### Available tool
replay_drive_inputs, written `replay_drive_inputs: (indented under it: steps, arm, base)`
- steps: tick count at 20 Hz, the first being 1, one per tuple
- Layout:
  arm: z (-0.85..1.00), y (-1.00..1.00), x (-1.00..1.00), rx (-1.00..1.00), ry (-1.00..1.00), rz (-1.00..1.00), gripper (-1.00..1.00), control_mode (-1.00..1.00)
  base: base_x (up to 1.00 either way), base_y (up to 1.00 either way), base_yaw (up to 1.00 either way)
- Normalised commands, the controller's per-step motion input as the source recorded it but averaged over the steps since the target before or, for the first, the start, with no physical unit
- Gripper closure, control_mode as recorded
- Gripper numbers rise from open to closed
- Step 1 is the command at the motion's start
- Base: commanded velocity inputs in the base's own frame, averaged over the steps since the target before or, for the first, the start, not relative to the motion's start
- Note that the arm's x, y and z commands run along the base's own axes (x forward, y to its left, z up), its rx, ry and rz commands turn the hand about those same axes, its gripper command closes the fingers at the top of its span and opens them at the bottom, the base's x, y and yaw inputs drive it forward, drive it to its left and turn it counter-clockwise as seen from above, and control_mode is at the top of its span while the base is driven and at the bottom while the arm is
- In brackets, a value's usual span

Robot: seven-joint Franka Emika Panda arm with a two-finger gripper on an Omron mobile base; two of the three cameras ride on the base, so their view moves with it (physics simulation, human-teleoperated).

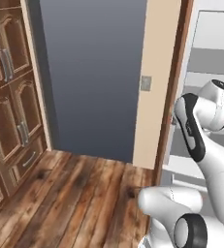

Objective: Move the glass cup from next to the sink to the open cabinet. Then, move the bowl with the shrimp to the fridge to clear the area for faucet cleaning.

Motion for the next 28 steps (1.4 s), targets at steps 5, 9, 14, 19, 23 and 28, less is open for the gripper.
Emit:
replay_drive_inputs:
  steps: [5, 9, 14, 19, 23, 28]
  arm:
    - [0.00, 0.00, 0.00, 0.00, 0.00, 0.00, -1.00, 1.00]
    - [0.00, 0.00, 0.00, 0.00, 0.00, 0.00, -1.00, 1.00]
    - [0.00, 0.00, 0.00, 0.00, 0.00, 0.00, -1.00, 1.00]
    - [0.00, 0.00, 0.00, 0.00, 0.00, 0.00, -1.00, 1.00]
    - [0.00, 0.00, 0.00, 0.00, 0.00, 0.00, -1.00, 1.00]
    - [0.00, 0.00, 0.00, 0.00, 0.00, 0.00, -1.00, 1.00]
  base:
    - [-0.03, 0.17, 0.94]
    - [0.00, 0.18, 0.95]
    - [0.00, 0.29, 0.89]
    - [0.40, 0.88, 0.45]
    - [0.72, 1.00, 0.23]
    - [0.54, 1.00, 0.16]
